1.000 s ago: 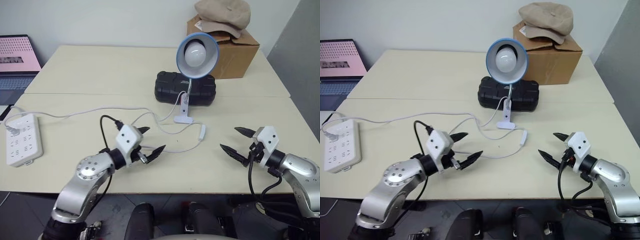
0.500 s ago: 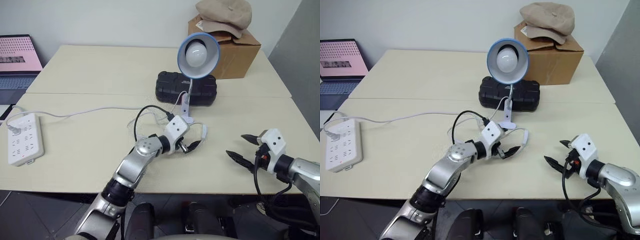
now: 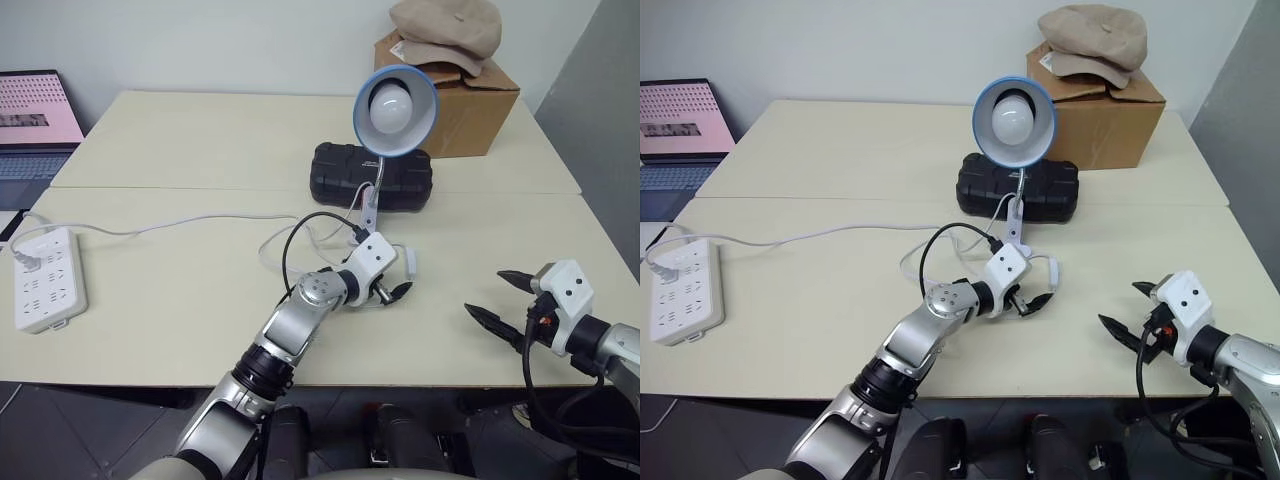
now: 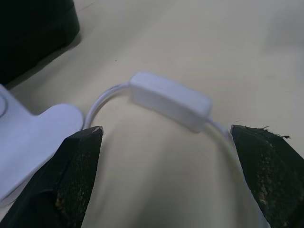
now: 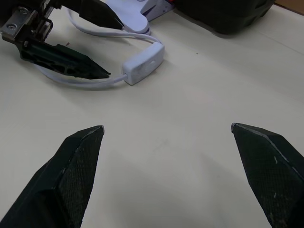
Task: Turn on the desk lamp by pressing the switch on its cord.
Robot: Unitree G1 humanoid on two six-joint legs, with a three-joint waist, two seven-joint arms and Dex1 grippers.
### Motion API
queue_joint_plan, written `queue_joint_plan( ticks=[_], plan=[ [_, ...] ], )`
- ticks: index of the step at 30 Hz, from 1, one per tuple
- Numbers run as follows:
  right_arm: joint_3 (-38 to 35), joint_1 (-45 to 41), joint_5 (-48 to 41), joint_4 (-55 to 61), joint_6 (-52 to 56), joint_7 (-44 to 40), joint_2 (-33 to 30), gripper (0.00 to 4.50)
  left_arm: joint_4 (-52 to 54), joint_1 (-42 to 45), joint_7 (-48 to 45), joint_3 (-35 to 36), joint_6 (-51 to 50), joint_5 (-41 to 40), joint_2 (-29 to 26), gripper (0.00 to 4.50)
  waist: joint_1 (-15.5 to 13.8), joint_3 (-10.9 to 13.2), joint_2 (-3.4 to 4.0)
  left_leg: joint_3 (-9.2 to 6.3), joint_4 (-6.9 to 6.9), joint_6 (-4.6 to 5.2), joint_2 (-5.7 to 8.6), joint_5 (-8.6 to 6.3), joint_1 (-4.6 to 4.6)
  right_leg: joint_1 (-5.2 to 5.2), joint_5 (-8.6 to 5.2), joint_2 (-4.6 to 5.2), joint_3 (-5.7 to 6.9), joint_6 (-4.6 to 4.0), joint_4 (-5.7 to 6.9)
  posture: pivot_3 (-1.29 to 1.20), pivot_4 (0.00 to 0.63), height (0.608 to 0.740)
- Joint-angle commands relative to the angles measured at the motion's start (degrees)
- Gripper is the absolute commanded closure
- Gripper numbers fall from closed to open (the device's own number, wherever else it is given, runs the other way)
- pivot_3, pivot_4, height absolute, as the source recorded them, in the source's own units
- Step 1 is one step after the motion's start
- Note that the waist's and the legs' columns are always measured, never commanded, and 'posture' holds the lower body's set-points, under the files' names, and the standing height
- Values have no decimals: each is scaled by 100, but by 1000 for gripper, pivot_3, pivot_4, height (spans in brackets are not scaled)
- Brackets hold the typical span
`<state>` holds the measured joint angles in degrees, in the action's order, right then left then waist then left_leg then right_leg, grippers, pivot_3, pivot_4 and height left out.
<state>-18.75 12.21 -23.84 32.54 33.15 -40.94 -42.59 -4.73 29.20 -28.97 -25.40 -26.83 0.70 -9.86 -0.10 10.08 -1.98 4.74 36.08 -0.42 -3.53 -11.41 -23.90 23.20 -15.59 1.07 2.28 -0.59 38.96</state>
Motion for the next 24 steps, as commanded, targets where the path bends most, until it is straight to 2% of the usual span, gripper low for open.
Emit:
queue_joint_plan(
  ticks=[1,4,7,11,14,18,24],
  plan=[
    [-122,-77,-90,191,43,16,-79,0,478,-123,-119,414,70,-17,-356,20,2,0,0,0,0,0,0,0,0,0,0,0,1,0,0,0,150,740],
    [-128,-105,-107,191,77,-1,-94,0,610,-196,-181,646,70,-35,-647,20,1,0,0,1,0,0,-2,0,-2,1,0,0,0,0,0,0,150,740],
    [-48,-202,-113,170,112,-23,-111,0,476,-110,-325,1171,254,-162,-1084,20,10,0,0,1,0,0,-2,0,-1,0,0,1,1,0,-1,0,150,740],
    [-6,-293,-115,134,139,-51,-122,0,399,-32,-561,1382,378,-375,-1193,20,7,0,0,0,0,0,-4,0,0,1,0,1,3,-1,1,0,150,740],
    [-29,-283,-121,132,135,-79,-133,0,737,-112,-961,1369,304,-660,-1202,20,-25,0,0,5,0,0,0,0,-6,0,0,5,3,0,-4,0,150,740],
    [-122,-218,-150,140,133,-128,-175,0,1877,-376,-1546,1067,-387,-1326,-1148,20,-24,1,-1,9,0,-1,-1,0,-13,1,-1,7,0,1,-11,0,150,740],
    [-150,-152,-184,166,149,-133,-203,0,2218,-286,-1363,647,-1096,-1400,-915,20,-13,0,1,2,0,0,-3,0,2,-1,-1,3,2,1,2,0,150,740]
  ],
)
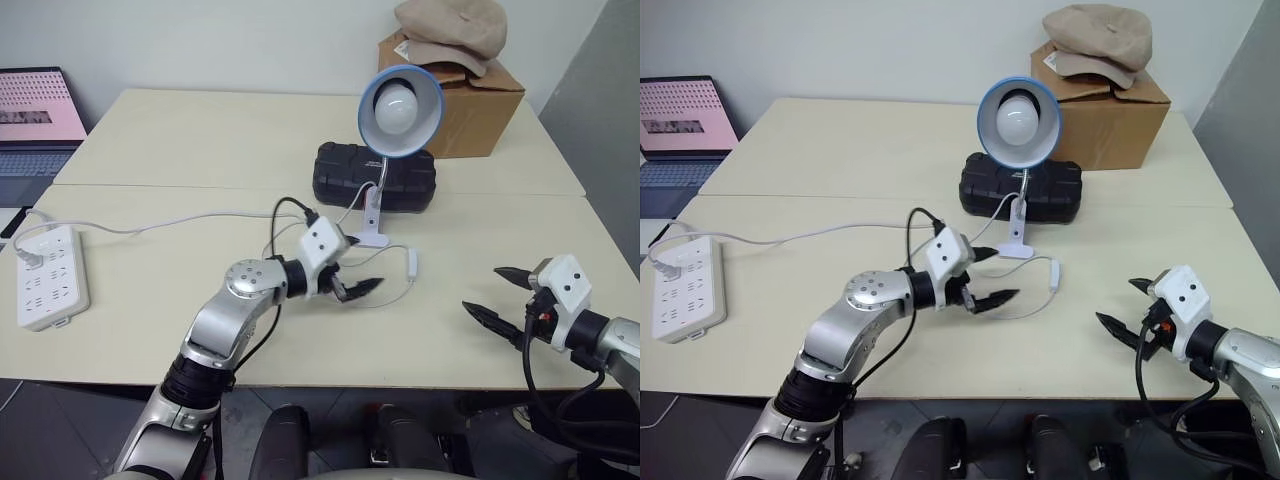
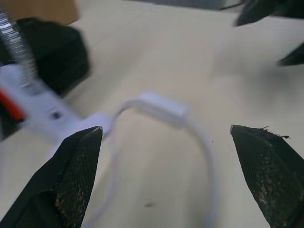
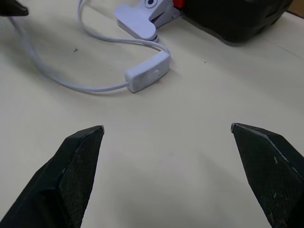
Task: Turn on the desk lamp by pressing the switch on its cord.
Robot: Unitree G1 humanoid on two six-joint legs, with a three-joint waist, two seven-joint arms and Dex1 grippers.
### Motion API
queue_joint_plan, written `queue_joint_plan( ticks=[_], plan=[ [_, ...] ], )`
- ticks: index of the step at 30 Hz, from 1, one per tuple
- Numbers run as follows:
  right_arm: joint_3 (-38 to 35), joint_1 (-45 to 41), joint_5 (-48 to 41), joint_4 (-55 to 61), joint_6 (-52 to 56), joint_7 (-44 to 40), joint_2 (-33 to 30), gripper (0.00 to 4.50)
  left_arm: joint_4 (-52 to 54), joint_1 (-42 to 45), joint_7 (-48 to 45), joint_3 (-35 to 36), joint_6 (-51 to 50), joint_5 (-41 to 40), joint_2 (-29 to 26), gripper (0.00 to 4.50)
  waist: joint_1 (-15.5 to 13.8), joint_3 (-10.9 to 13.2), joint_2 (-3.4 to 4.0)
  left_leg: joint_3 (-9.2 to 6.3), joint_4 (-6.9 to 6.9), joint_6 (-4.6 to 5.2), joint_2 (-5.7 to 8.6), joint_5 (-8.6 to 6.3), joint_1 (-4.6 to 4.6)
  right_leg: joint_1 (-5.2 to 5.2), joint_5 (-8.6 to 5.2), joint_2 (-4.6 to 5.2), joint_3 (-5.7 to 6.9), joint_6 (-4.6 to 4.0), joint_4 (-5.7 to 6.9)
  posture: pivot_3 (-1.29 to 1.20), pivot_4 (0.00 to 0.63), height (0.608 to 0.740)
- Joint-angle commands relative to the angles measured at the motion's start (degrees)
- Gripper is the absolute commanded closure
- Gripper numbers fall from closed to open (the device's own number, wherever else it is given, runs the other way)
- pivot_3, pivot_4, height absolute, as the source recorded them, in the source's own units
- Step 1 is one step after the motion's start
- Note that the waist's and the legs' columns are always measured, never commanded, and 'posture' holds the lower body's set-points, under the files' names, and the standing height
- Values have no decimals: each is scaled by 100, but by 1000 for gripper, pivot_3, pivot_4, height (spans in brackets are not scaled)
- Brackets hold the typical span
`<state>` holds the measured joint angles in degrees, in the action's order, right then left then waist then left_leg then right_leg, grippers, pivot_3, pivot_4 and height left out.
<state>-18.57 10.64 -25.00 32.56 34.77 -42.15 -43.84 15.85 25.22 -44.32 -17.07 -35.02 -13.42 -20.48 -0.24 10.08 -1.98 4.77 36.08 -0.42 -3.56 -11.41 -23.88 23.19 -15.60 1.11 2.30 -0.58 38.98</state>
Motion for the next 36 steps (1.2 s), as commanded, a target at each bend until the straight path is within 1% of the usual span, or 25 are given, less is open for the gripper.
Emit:
queue_joint_plan(
  ticks=[1,3,6,8,11,14,18,23,26,28,29,34,36],
  plan=[
    [-172,10,-72,162,-11,-14,-79,0,118,128,236,-300,-341,70,212,20,1,0,0,-1,1,2,1,1,2,-1,1,0,0,1,2,0,150,740],
    [-174,11,-73,152,-7,-15,-90,0,-43,179,396,-614,-321,291,382,20,3,0,0,-2,2,5,2,3,2,-1,4,0,-1,4,2,0,150,740],
    [-158,-27,-80,134,12,-3,-97,0,-601,339,744,-1055,-141,731,731,20,-2,0,0,-1,3,6,8,4,0,-2,4,0,-5,5,0,0,150,740],
    [-137,-34,-71,141,12,6,-91,0,-959,421,963,-1158,-38,922,942,20,-8,0,0,-1,3,7,9,4,-3,-2,4,0,-6,5,-3,0,150,740],
    [-120,-48,-84,175,36,25,-77,0,-1576,596,1362,-1103,136,1142,1340,20,-4,1,-2,-2,2,7,11,4,-6,0,4,0,-6,5,-5,0,150,740],
    [-121,-41,-83,186,41,31,-74,0,-1947,744,1476,-1089,374,1316,1480,20,0,1,-2,-4,1,7,9,3,-6,1,4,-2,-6,5,-5,0,150,740],
    [-99,-84,-93,200,61,56,-67,0,-2553,911,1770,-832,539,1317,1813,20,-1,1,-2,-5,2,7,10,4,-6,1,4,-3,-4,5,-4,0,150,740],
    [-80,-102,-97,191,40,67,-61,0,-2772,932,1741,-708,632,1291,1975,20,0,1,-2,-4,1,7,11,3,-7,1,4,-2,-5,5,-6,0,150,740],
    [-60,-117,-94,172,18,63,-54,0,-2836,920,1730,-676,699,1311,2003,453,0,1,-2,-5,0,7,10,3,-8,1,3,-2,-3,5,-6,0,150,740],
    [-45,-123,-84,150,-3,58,-49,0,-2858,914,1710,-654,717,1318,2020,894,0,1,-2,-4,1,7,10,3,-7,1,3,-2,-3,5,-5,0,150,740],
    [-40,-124,-81,143,-10,56,-48,0,-2866,914,1704,-647,722,1319,2026,1184,0,1,-2,-4,1,7,11,3,-7,1,3,-2,-3,5,-5,0,150,740],
    [-21,-125,-77,115,-50,48,-40,0,-2990,935,1729,-609,821,1344,2032,2273,1,1,-2,-4,1,7,10,3,-7,1,4,-2,-3,5,-5,0,150,740],
    [-10,-126,-65,96,-79,41,-40,0,-2999,922,1734,-613,860,1363,2015,2786,1,1,-2,-4,1,7,10,3,-7,1,4,-2,-3,5,-5,0,150,740]
  ],
)
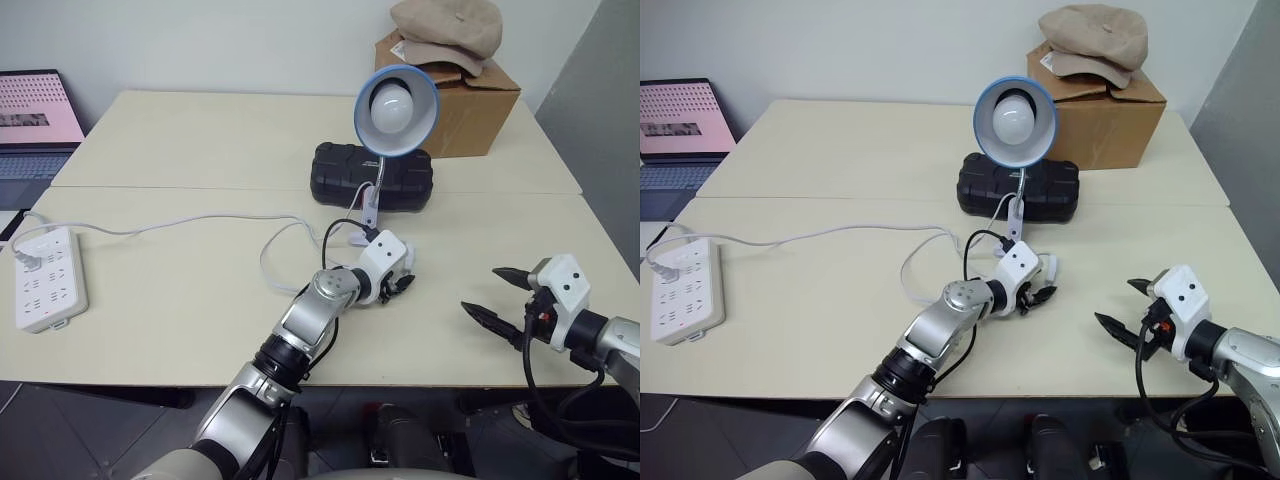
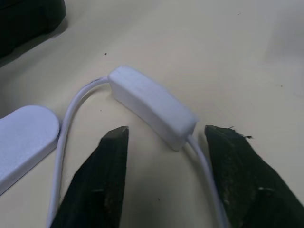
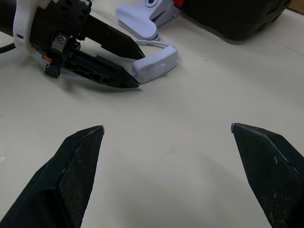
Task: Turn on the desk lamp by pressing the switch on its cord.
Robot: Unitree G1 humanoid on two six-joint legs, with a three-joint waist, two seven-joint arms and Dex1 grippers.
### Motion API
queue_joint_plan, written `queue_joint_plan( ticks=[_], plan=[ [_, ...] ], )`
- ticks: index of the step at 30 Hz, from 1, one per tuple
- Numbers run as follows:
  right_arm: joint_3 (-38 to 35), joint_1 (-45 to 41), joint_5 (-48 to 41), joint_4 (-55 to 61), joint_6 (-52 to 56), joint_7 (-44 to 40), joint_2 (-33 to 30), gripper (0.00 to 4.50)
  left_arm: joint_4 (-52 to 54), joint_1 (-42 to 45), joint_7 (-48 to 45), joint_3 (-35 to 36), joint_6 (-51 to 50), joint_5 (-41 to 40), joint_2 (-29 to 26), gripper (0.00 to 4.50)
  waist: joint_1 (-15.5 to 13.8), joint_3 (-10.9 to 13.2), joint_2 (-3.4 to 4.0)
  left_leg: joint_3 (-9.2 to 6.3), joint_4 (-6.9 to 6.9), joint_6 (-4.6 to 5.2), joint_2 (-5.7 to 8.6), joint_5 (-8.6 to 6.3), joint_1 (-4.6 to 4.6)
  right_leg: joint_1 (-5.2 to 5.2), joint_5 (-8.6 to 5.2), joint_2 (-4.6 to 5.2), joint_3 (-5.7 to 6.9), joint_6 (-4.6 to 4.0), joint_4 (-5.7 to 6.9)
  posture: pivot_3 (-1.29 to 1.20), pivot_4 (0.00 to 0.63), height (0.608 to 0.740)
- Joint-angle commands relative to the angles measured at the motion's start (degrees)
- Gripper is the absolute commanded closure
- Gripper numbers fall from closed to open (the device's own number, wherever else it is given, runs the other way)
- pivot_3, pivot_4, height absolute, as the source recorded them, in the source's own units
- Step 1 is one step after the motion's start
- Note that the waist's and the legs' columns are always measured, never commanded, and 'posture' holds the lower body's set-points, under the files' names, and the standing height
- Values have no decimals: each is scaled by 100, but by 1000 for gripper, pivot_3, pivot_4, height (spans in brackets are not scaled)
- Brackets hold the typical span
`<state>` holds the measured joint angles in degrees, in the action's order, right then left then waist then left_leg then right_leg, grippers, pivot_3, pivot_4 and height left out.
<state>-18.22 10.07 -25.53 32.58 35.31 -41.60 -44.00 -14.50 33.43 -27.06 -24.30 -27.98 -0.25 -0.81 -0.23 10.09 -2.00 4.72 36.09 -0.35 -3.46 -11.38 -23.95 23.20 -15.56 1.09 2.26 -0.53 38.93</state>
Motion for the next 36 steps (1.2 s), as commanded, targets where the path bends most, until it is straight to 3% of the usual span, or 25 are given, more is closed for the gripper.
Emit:
queue_joint_plan(
  ticks=[1,8,9,16,27,31,36],
  plan=[
    [-40,-71,-7,84,-146,-15,-24,0,47,87,8,112,168,52,36,2983,1,0,0,0,0,0,0,0,0,0,0,0,0,0,0,0,150,740],
    [17,-103,7,38,-220,3,-7,0,593,-152,-100,271,20,-58,-243,4446,15,0,0,0,0,0,-1,0,0,0,0,0,0,0,0,0,150,740],
    [36,-115,13,28,-233,8,-2,0,793,-230,-157,341,-66,-136,-322,4495,24,0,0,0,-1,0,-2,0,0,0,0,0,0,0,0,0,150,740],
    [131,-223,-16,-10,-269,-11,8,0,2273,-837,-704,933,-686,-794,-1047,4495,36,0,0,2,-1,0,-6,0,1,0,0,0,-1,-1,1,0,150,740],
    [478,-541,-228,60,-158,-176,-12,0,3501,-1641,-1373,2120,-1593,-2557,-1650,4495,30,0,1,4,-1,-1,-9,0,2,0,0,1,0,-1,1,0,150,740],
    [603,-593,-260,103,-137,-211,-30,0,3670,-2017,-1792,2144,-1239,-2427,-2429,4495,43,0,1,3,-1,-1,-10,0,4,0,0,0,-1,-1,1,0,150,740],
    [828,-586,-253,268,-125,-293,-54,0,3329,-2393,-2442,1699,371,-1415,-3630,4495,28,0,1,2,-6,-2,-14,-1,7,4,-4,-2,1,-10,3,0,150,740]
  ],
)
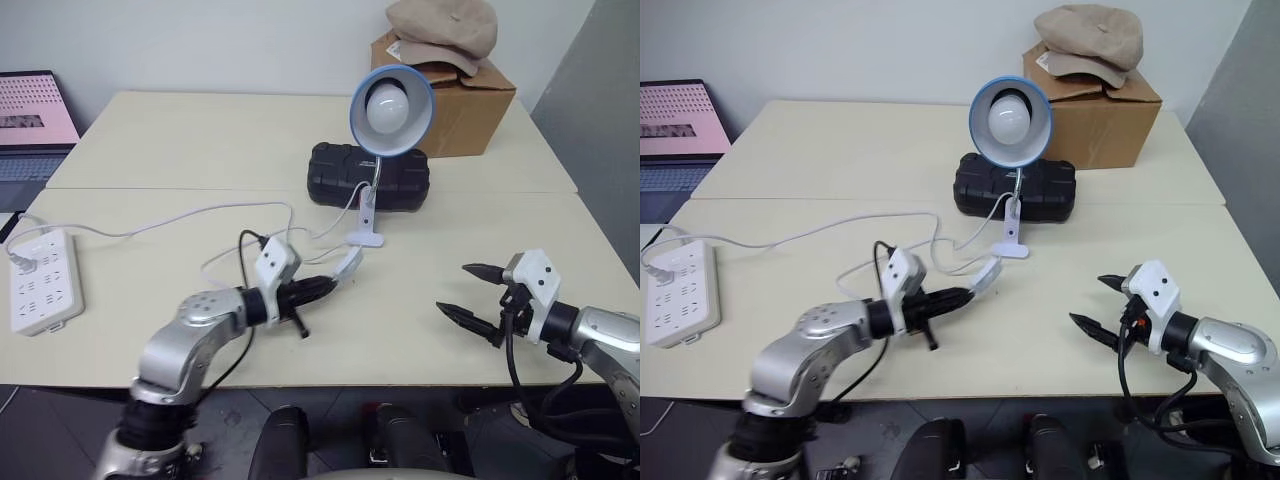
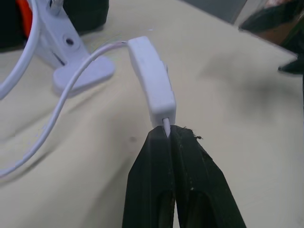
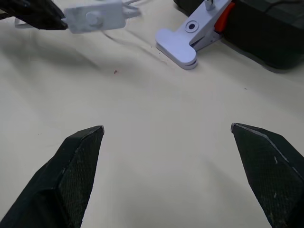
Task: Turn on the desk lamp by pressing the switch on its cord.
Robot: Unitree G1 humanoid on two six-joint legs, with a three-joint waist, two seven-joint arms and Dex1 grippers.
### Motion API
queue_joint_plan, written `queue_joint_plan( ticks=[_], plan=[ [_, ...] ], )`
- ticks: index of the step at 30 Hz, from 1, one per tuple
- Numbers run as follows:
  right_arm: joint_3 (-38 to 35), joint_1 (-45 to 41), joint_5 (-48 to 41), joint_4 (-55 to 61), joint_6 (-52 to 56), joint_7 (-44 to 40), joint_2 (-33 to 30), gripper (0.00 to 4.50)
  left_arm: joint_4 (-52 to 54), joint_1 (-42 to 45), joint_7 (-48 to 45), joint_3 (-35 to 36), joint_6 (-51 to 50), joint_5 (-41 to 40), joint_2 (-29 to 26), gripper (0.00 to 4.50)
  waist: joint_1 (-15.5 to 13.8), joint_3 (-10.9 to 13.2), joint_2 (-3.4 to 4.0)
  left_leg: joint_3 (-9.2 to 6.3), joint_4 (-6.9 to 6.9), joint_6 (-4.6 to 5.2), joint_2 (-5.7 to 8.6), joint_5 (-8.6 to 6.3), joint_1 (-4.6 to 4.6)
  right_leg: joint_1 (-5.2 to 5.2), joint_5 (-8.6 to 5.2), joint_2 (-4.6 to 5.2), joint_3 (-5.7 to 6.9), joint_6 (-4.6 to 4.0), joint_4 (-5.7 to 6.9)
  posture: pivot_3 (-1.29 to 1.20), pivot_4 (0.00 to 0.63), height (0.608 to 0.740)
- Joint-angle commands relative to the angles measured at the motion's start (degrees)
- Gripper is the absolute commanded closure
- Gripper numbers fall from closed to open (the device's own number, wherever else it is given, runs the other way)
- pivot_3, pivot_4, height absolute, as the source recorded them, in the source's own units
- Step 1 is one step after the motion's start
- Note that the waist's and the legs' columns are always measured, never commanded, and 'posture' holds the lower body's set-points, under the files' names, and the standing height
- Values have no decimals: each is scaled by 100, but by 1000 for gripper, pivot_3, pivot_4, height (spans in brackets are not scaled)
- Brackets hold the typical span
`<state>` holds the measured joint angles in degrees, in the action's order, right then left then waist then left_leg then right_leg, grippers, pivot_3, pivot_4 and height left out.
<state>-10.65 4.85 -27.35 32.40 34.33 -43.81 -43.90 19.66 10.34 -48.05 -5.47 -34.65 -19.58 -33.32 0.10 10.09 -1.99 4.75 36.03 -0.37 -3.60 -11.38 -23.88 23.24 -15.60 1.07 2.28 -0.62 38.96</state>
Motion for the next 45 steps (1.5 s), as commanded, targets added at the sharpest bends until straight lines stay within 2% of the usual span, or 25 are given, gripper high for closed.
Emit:
queue_joint_plan(
  ticks=[1,6,17,22,34,37,39,42,45],
  plan=[
    [99,-72,-74,310,-22,-68,-63,0,-167,-108,-386,-172,1198,553,-443,4495,-11,0,0,1,0,0,0,0,0,0,0,1,0,0,-1,0,150,740],
    [226,-123,-121,398,31,-45,-60,0,-580,-25,-486,-229,1840,855,-565,4495,-40,0,-2,6,3,0,4,-1,-6,-2,0,14,0,-1,-9,0,150,740],
    [234,-75,-120,391,18,-46,-74,0,-641,-67,-797,-307,2063,826,-604,2469,-37,0,-1,5,-6,0,-2,-1,-6,1,-6,10,6,-9,-7,0,150,740],
    [260,-91,-108,379,9,-33,-55,0,-793,-45,-679,-445,2056,1033,-518,2469,-36,0,-1,5,-5,0,-2,-1,-6,1,-5,10,6,-8,-7,0,150,740],
    [303,-166,-90,368,17,-14,-51,0,-1706,493,-152,-816,2201,1580,181,2469,-53,0,-2,3,-1,1,0,0,-5,-3,-2,10,9,-3,-4,0,150,740],
    [296,-159,-83,372,17,-5,-60,0,-1761,532,-183,-832,2225,1610,229,2931,-51,-1,-2,4,1,1,0,0,-5,-3,0,10,7,0,-4,0,150,740],
    [294,-161,-86,382,23,3,-62,0,-1784,554,-201,-832,2240,1613,238,3491,-50,-1,-2,4,0,1,0,0,-5,-3,-1,10,7,0,-4,0,150,740],
    [280,-170,-100,397,24,-2,-69,0,-1762,576,-265,-830,2218,1577,206,4094,-51,-1,-2,4,0,1,-1,0,-5,-2,0,9,7,0,-3,0,150,740],
    [289,-199,-98,410,2,-37,-95,0,-1674,563,-382,-808,2171,1508,124,4092,-50,-1,-2,4,0,1,0,0,-5,-2,0,9,7,0,-3,0,150,740]
  ],
)
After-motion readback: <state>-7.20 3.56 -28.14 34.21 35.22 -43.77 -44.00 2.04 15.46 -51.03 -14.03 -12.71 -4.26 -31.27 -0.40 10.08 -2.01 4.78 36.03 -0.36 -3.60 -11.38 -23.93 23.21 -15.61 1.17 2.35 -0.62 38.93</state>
